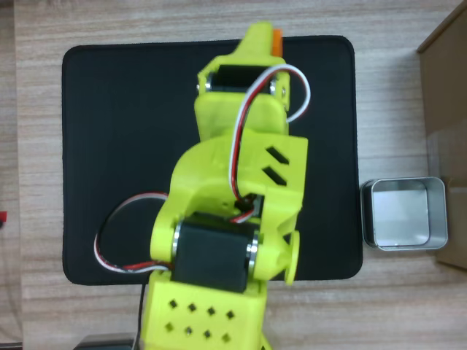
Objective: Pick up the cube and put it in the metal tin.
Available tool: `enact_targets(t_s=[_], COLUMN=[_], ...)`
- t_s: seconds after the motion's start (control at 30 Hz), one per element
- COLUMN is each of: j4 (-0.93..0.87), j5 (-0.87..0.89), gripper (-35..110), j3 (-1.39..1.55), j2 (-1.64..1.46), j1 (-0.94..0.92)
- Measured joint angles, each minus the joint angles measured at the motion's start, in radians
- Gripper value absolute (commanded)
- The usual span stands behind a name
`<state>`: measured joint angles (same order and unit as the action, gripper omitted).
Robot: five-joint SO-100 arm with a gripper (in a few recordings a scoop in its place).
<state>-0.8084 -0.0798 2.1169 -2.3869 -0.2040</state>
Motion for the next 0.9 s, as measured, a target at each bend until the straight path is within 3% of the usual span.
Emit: enact_targets(t_s=[0.3,0.5,0.67,0.9], j4=[-0.144,-0.149,0.044,0.198], j5=[-0.097,-0.241,-0.345,-0.367], gripper=[0,0,0,0], j3=[0.153,0.207,0.356,0.377], j2=[-0.245,-0.199,-0.166,0.025], j1=[-0.357,-0.606,-0.749,-0.755])
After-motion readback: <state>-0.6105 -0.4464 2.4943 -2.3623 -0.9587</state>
